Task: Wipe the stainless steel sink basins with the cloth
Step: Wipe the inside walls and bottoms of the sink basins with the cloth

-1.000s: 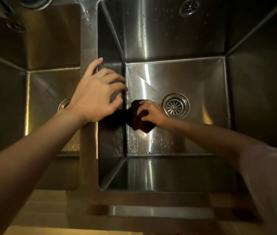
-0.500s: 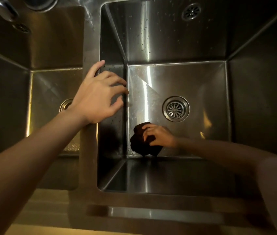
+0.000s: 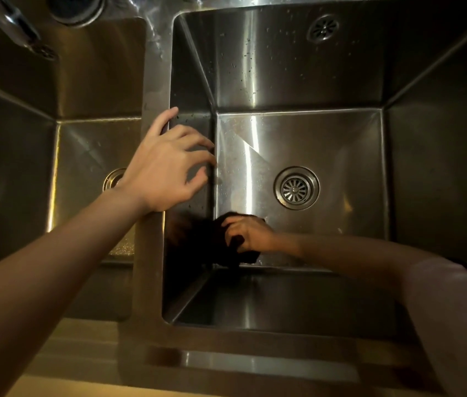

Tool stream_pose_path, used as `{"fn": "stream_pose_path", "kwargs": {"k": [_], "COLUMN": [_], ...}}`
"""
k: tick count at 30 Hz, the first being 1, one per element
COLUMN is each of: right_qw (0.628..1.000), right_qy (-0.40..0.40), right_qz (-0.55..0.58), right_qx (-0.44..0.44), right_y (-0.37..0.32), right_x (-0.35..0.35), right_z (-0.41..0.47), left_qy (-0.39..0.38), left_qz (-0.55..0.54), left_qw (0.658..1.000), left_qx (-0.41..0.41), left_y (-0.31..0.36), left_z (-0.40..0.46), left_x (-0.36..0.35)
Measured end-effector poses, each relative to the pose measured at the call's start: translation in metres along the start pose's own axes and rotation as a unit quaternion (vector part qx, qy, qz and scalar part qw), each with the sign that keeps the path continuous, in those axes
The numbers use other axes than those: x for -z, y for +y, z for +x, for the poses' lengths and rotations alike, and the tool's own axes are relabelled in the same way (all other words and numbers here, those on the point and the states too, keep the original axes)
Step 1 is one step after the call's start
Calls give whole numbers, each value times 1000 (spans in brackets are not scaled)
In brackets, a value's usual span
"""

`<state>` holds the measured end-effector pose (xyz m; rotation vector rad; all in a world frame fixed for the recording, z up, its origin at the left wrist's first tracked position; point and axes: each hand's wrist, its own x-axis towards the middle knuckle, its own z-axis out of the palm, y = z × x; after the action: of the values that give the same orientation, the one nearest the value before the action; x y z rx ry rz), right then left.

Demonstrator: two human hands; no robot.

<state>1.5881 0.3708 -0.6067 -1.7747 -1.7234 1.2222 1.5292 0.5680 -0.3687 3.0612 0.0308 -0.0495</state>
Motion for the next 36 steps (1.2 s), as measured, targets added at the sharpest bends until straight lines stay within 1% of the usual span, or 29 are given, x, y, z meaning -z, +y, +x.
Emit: {"fn": "stream_pose_path", "kwargs": {"k": [4,7,12,16,19,21,24,27,29,32,36], "right_qw": [994,990,995,997,999,999,997,992,990,994,997], "right_qy": [-95,-121,-58,-34,-27,-35,-73,-115,-130,-90,-21], "right_qz": [-40,-52,-74,-66,-34,-14,-29,-48,-57,-51,-1], "right_qx": [40,45,6,-7,-10,-5,-1,-3,-8,-43,-80], "right_y": [4,16,23,7,-6,-12,-10,0,7,16,8], "right_x": [2,29,51,34,15,3,-7,8,25,38,33], "right_z": [-12,-13,-6,7,11,5,-11,-25,-30,-30,-14], "left_qy": [-3,-1,13,17,9,1,-5,-8,-5,0,6], "left_qz": [1,-2,-10,-1,8,10,12,14,11,10,12], "left_qw": [1000,1000,1000,1000,1000,1000,1000,1000,1000,1000,1000], "left_qx": [-4,-7,-10,-11,-10,-9,-7,-6,-6,-8,-9], "left_y": [-1,-2,-3,-4,-4,-4,-4,-4,-3,-3,-4], "left_z": [0,0,-1,-1,-2,0,0,-1,0,0,0], "left_x": [1,-1,-4,-5,-5,-4,-3,-3,-2,-3,-4]}}
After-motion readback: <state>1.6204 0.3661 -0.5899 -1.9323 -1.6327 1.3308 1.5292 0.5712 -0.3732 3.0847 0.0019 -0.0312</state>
